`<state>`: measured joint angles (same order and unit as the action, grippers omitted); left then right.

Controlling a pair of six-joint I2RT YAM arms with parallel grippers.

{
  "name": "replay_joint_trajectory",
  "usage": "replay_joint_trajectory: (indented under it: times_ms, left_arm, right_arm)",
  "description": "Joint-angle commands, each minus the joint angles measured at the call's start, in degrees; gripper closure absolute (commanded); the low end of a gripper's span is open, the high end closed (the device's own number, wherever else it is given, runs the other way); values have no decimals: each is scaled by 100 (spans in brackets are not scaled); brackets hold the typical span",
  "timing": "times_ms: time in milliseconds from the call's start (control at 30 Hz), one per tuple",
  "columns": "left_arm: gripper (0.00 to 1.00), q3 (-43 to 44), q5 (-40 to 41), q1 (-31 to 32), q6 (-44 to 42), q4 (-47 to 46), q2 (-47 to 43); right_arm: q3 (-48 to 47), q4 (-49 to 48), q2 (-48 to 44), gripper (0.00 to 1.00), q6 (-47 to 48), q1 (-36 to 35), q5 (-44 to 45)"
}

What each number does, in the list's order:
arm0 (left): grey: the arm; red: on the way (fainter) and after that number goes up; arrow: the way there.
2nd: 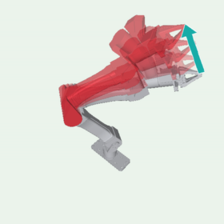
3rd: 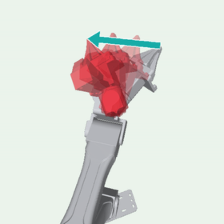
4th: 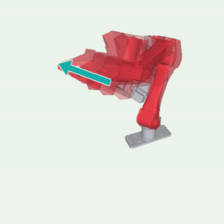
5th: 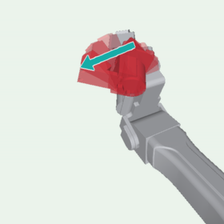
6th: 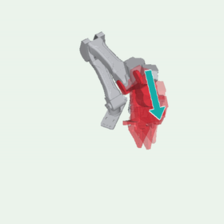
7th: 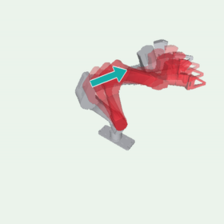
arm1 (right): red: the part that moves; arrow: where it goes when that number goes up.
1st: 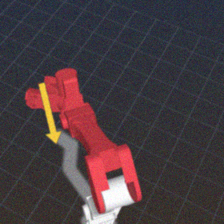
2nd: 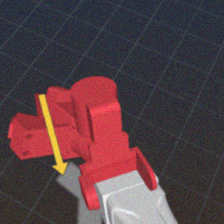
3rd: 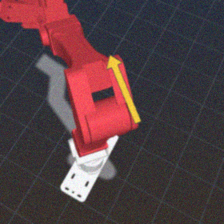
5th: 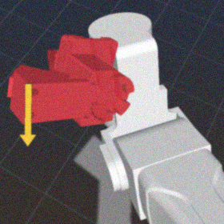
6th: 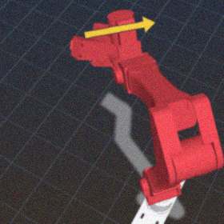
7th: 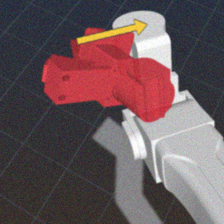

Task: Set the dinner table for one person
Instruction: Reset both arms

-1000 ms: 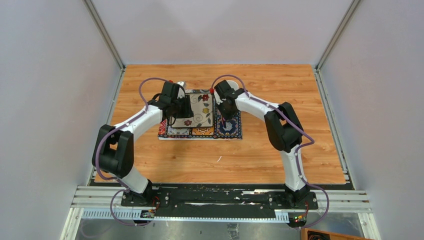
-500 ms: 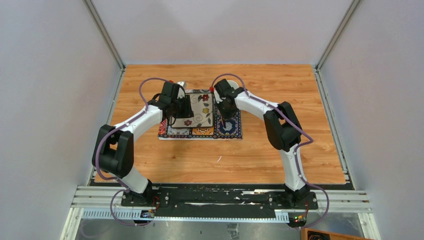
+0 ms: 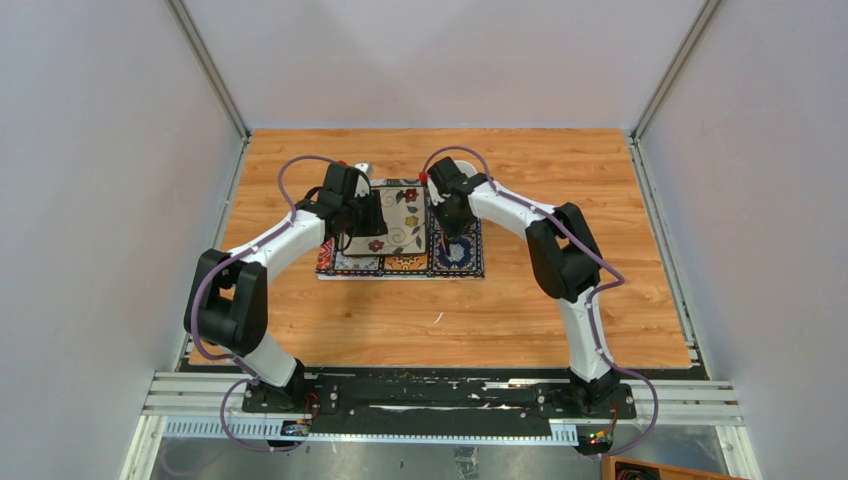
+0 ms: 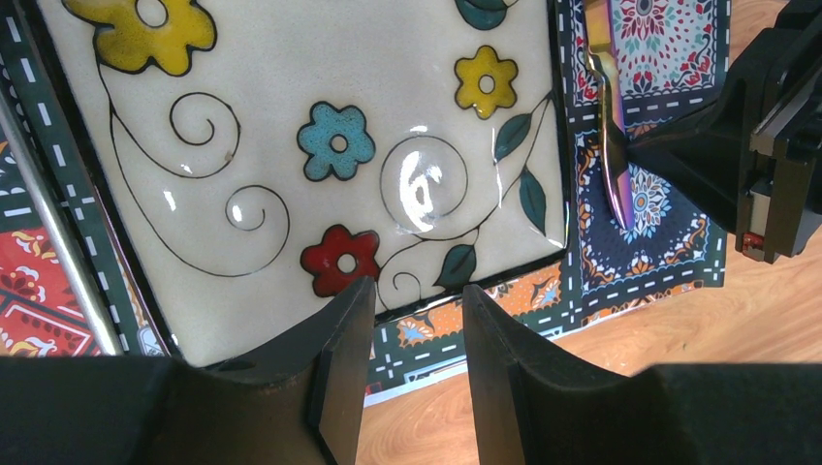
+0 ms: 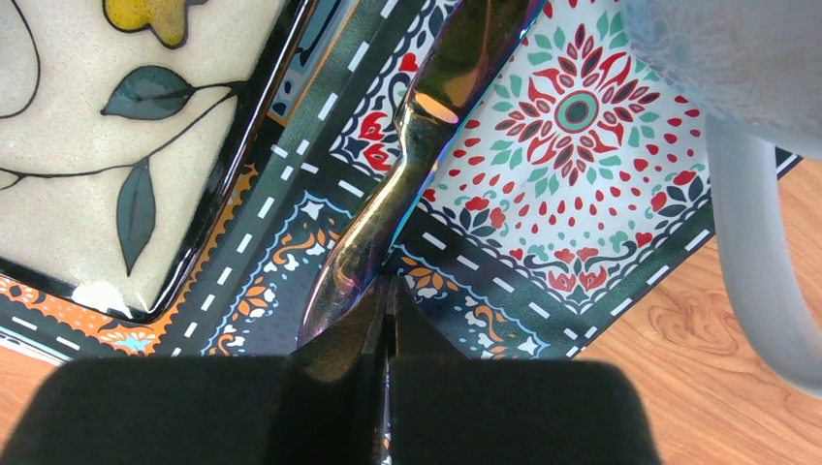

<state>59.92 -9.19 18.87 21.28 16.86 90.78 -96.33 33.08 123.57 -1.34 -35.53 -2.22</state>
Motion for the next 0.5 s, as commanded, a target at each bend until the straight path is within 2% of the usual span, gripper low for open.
replay_joint_trajectory:
  times_ms: [0, 300, 467]
  left_arm:
    - [56, -73, -96, 37, -18, 26, -46]
    - [56, -76, -101, 36, -18, 11, -10]
    - [56, -74, -99, 36, -19, 1, 15]
  right_arm:
    - [-115, -135, 374, 100, -192, -35, -356]
    - [-150, -135, 381, 100, -177, -38, -345]
    - [-99, -47, 179, 100, -189, -37, -50]
